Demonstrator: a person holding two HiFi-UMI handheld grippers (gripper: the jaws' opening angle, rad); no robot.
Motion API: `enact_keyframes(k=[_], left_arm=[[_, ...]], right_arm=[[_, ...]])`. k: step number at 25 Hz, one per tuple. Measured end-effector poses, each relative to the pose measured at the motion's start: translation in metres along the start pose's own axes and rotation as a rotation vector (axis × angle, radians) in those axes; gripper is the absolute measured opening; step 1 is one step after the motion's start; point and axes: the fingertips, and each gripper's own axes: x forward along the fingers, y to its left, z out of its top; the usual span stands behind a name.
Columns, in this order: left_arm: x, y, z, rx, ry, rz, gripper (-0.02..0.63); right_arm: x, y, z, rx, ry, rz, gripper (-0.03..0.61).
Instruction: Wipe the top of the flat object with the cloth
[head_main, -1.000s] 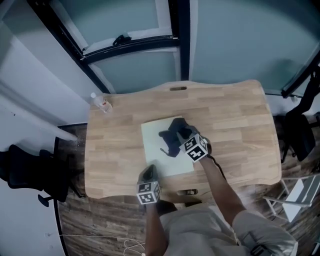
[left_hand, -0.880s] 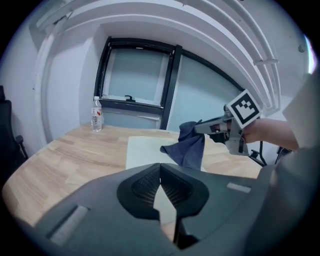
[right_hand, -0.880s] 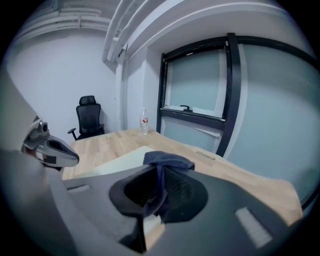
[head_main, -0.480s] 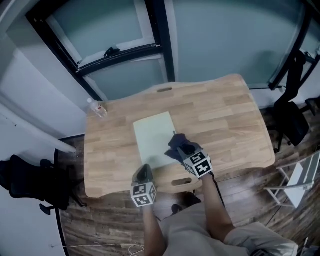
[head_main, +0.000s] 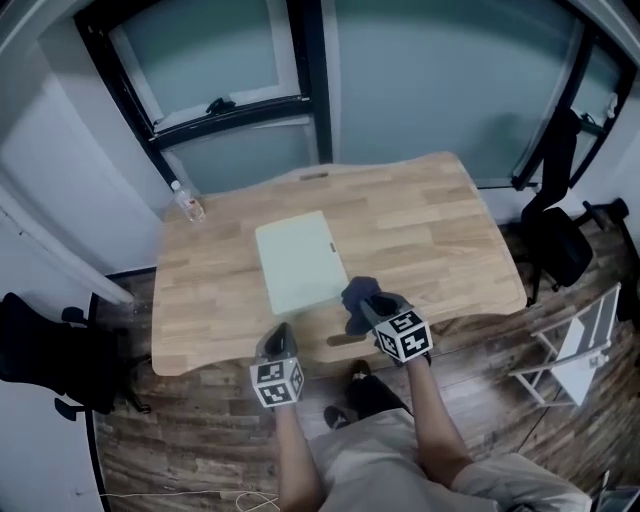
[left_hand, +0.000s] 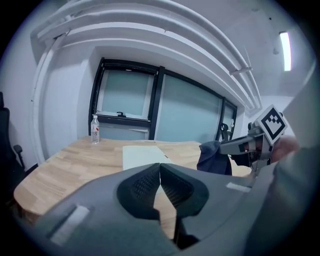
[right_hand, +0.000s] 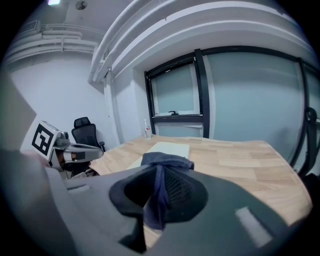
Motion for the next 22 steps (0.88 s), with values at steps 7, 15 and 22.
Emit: enact_keyframes(k=[7,15,22], left_arm=[[-0.035,-0.015,0.012,0.042,-0.035,-0.046,0.009],[-0.052,-0.017,0.006,0.057,-0.027,-0.041,0.009],[-0.06,-0.014,0.012,0.031,-0.056,-0.023,0.009]], right_arm=[[-0.034,0.015,-0.014,0.005,0.012,-0.027,0.049],[-0.049,0.026,-0.024,-0.035,0.02,-0.05,0.048],[-0.054,0.036,-0.018,-0.058,0.006,-0.05,0.048]])
